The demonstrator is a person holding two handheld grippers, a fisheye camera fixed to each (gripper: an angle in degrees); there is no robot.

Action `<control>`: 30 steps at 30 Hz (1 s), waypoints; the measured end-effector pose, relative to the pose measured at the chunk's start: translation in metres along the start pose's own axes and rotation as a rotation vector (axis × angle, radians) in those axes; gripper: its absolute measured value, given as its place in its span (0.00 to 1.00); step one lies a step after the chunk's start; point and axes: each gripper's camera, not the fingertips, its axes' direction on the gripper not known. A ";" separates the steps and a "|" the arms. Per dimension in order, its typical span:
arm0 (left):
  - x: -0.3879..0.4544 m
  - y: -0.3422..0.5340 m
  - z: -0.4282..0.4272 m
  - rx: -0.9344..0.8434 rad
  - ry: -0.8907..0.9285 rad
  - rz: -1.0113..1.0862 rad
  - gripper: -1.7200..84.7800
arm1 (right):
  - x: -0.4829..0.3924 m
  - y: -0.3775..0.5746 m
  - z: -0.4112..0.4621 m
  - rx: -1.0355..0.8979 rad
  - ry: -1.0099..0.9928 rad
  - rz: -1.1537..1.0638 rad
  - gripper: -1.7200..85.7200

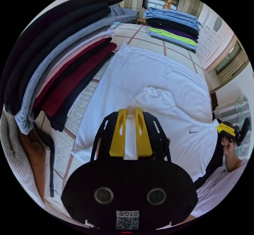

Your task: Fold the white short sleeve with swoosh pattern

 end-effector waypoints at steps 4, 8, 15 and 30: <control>-0.003 0.004 0.002 0.056 0.018 -0.077 0.08 | 0.019 -0.002 0.023 -0.123 -0.012 -0.008 0.06; -0.001 0.009 -0.009 0.081 -0.018 -0.120 0.09 | 0.035 -0.006 0.003 -0.115 -0.054 0.045 0.06; 0.034 0.019 -0.046 0.274 0.033 -0.028 0.09 | 0.015 0.002 -0.036 0.029 -0.115 -0.022 0.06; 0.091 -0.023 -0.017 0.162 -0.006 0.026 0.09 | 0.095 0.014 -0.055 0.101 -0.109 0.063 0.09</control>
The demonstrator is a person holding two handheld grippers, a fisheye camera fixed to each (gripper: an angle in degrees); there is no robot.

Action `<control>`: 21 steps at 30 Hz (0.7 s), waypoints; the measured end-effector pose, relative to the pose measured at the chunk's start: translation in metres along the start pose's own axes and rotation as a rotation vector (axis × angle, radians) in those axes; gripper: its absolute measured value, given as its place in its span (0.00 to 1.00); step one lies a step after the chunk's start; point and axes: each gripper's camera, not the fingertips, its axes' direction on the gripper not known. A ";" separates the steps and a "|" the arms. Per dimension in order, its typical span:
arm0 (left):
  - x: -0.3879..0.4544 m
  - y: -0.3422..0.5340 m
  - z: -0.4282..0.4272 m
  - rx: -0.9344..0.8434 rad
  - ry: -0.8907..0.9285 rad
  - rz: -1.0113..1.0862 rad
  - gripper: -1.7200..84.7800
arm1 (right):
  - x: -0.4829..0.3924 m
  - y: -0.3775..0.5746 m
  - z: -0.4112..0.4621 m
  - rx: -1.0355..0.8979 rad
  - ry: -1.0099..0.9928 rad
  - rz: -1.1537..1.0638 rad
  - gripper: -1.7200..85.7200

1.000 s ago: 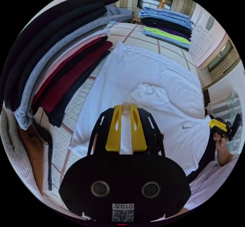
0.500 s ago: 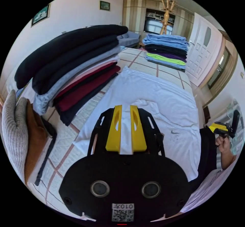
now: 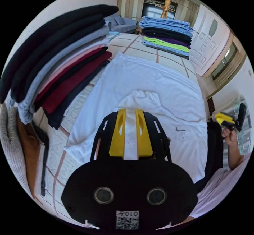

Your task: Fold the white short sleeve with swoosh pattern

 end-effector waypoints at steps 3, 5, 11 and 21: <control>0.027 -0.019 -0.010 0.078 -0.065 0.128 0.10 | 0.060 0.013 -0.029 0.110 0.025 0.135 0.12; 0.046 -0.040 -0.006 0.069 -0.086 0.228 0.10 | 0.093 0.010 -0.039 0.115 0.097 0.136 0.14; 0.098 -0.121 0.028 0.001 -0.172 0.485 0.11 | 0.136 -0.016 -0.010 -0.005 0.222 -0.086 0.16; 0.139 -0.200 0.083 -0.037 -0.169 0.531 0.11 | 0.175 -0.022 0.034 -0.128 0.105 -0.111 0.14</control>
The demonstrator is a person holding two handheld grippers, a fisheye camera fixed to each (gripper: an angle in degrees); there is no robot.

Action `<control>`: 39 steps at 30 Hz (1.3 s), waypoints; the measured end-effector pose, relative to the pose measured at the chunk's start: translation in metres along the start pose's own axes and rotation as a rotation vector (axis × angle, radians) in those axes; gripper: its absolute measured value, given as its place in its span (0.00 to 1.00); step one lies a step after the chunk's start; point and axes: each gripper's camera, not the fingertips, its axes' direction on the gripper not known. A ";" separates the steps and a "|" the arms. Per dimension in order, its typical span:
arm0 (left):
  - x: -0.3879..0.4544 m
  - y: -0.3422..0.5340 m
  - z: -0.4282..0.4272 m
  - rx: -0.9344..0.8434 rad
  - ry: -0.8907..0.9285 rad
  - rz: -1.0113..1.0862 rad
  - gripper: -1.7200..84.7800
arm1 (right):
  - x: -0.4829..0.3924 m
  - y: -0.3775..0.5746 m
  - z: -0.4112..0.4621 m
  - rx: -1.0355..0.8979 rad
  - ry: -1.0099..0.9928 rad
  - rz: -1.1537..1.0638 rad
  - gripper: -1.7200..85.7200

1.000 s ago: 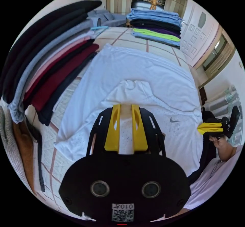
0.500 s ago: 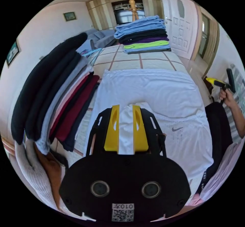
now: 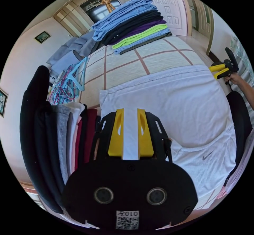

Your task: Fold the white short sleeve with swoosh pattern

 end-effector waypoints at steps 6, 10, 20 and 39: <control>-0.001 -0.044 0.021 -0.023 0.021 0.013 0.12 | 0.000 0.008 0.000 0.017 -0.019 0.003 0.07; 0.001 -0.085 0.034 -0.083 -0.018 0.110 0.13 | 0.000 0.013 -0.010 0.032 -0.003 0.010 0.05; 0.009 -0.204 0.093 -0.321 -0.118 0.436 0.16 | -0.006 0.029 -0.032 0.155 -0.035 -0.013 0.05; 0.071 -0.296 0.138 -0.587 0.002 0.897 0.13 | -0.001 0.055 -0.018 0.179 -0.115 -0.055 0.06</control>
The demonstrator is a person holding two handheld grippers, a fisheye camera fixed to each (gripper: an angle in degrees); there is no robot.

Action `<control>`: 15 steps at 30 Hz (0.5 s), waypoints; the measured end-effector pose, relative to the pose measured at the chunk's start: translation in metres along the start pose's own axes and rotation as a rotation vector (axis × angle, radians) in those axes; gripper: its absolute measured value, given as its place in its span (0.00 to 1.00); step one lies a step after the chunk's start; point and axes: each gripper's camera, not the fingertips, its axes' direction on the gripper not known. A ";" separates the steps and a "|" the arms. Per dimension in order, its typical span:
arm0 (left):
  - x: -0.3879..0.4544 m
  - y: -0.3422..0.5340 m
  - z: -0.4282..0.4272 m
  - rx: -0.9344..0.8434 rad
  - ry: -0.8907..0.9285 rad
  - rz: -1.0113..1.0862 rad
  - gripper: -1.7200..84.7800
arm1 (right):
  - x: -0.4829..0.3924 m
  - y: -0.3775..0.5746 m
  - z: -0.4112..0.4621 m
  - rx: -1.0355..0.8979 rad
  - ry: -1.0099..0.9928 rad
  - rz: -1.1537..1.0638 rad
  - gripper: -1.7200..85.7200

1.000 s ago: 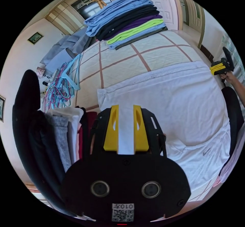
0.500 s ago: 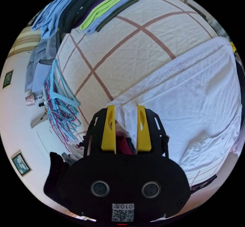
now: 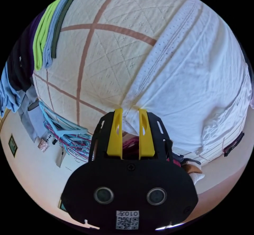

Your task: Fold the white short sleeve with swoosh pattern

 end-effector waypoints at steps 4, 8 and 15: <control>0.007 0.005 -0.004 0.009 0.005 -0.023 0.10 | -0.002 0.012 0.007 -0.007 -0.007 0.011 0.06; 0.028 0.009 -0.007 -0.007 -0.007 -0.015 0.06 | -0.013 0.020 0.010 0.009 -0.013 0.020 0.06; 0.070 0.041 -0.027 -0.091 -0.143 -0.233 0.02 | -0.045 0.030 0.002 0.017 0.003 0.030 0.06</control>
